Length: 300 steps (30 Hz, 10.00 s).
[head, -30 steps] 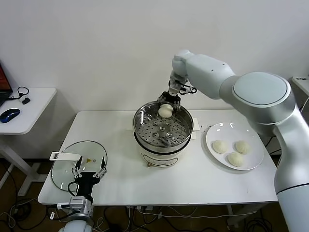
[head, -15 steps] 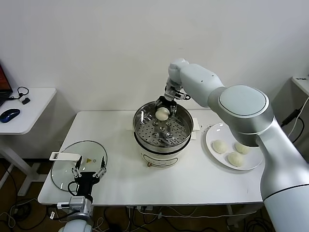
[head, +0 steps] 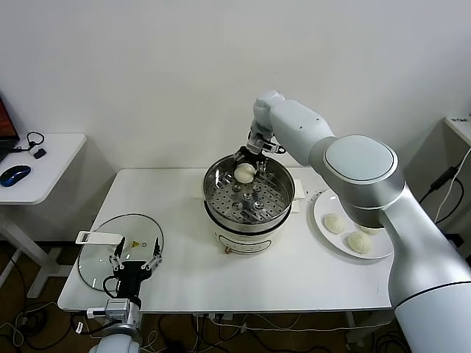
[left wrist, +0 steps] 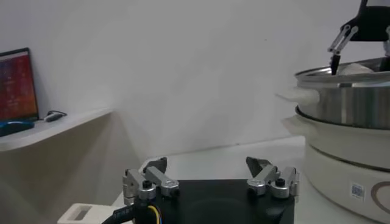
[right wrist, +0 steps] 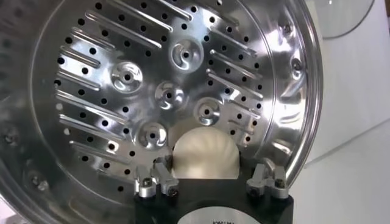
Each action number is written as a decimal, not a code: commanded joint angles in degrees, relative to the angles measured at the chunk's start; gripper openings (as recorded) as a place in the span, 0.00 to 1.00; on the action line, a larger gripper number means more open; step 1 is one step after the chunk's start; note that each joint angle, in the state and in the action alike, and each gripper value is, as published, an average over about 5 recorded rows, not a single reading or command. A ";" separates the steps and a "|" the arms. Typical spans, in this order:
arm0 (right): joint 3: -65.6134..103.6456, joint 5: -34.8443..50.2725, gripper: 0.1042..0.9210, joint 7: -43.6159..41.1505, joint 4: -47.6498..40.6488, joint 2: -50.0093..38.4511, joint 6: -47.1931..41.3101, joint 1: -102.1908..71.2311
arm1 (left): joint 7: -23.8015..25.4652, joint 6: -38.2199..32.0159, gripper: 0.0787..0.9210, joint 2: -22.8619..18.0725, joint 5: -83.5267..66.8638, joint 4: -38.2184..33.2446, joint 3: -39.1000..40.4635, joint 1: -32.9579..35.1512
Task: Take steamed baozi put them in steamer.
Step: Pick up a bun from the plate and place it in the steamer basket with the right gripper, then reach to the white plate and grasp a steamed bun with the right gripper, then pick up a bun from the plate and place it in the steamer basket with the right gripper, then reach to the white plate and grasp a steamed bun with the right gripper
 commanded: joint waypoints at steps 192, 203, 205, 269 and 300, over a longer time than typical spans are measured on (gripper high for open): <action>-38.84 52.45 0.66 -7.52 55.74 -26.85 -43.61 49.40 | -0.04 0.28 0.88 -1.40 0.75 -0.51 0.79 0.50; -32.63 56.38 0.66 -0.89 55.53 -16.12 -52.52 44.27 | 0.02 0.18 0.88 -1.45 0.60 -1.40 1.21 1.01; -31.14 56.56 0.66 0.44 54.62 -14.26 -54.01 42.22 | 0.04 0.20 0.88 -1.52 0.59 -1.47 1.24 0.98; -24.72 54.09 0.88 1.54 44.50 -11.56 -56.51 28.30 | -0.08 0.22 0.88 -2.18 1.60 -2.04 -0.03 1.48; -29.43 34.68 0.88 -7.15 48.24 -43.13 -42.52 26.26 | -0.34 0.08 0.88 -2.80 4.01 0.07 -0.28 1.30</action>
